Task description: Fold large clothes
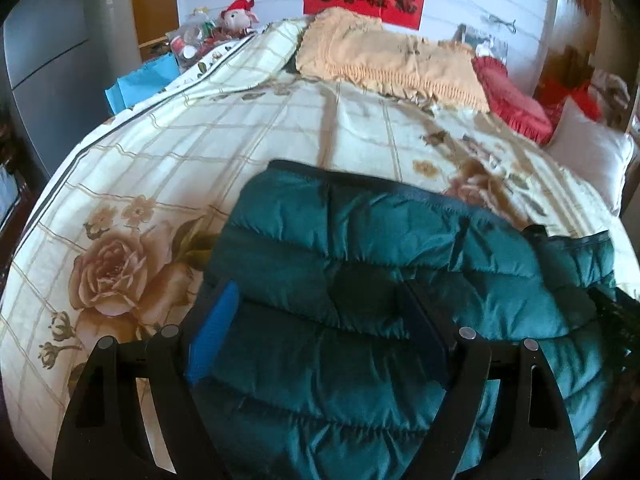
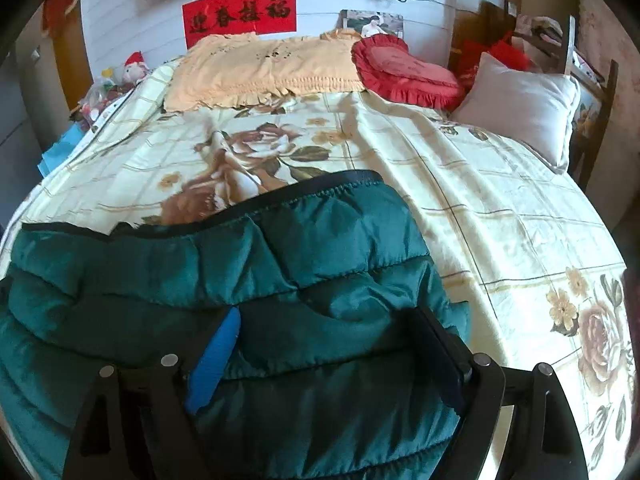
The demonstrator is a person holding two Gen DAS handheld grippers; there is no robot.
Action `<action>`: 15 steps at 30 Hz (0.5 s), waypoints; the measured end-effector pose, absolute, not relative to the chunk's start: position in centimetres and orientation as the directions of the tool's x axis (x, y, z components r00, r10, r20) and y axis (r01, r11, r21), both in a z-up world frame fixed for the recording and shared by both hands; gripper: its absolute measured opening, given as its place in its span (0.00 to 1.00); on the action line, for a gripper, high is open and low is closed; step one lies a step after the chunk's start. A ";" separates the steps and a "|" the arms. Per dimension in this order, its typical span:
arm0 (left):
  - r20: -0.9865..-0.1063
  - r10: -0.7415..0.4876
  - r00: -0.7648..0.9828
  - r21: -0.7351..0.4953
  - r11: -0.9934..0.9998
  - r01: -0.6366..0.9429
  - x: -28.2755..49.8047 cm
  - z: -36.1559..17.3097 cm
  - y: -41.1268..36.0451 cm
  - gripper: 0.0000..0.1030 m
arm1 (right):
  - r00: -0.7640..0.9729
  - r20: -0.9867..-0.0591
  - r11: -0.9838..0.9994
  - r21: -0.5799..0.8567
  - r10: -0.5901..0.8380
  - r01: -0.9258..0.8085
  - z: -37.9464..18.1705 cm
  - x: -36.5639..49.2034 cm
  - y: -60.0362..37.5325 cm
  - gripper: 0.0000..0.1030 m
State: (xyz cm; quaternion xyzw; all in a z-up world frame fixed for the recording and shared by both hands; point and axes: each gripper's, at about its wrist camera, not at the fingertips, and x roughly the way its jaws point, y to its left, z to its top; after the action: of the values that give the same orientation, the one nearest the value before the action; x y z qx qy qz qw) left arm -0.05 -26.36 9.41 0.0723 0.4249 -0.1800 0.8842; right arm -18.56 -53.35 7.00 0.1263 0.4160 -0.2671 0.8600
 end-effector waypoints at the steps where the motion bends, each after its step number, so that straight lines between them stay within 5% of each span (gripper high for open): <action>1: -0.783 -0.250 0.569 -0.020 0.925 0.380 0.2 9.0 -26.5 0.81 | 0.501 -0.790 0.821 -0.004 -0.353 0.571 6.6 -18.5 -53.6 0.82; 15: -0.790 -0.225 0.570 0.020 0.921 0.390 0.6 7.7 -27.3 0.82 | 0.582 -0.760 0.847 0.081 -0.288 0.525 10.2 -22.2 -50.3 0.83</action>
State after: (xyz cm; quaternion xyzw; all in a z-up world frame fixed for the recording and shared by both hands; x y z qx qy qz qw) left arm 0.62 -27.31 7.71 0.0962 0.4293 -0.1744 0.8809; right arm -22.20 -50.32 10.18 0.1503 0.3938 -0.2319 0.8767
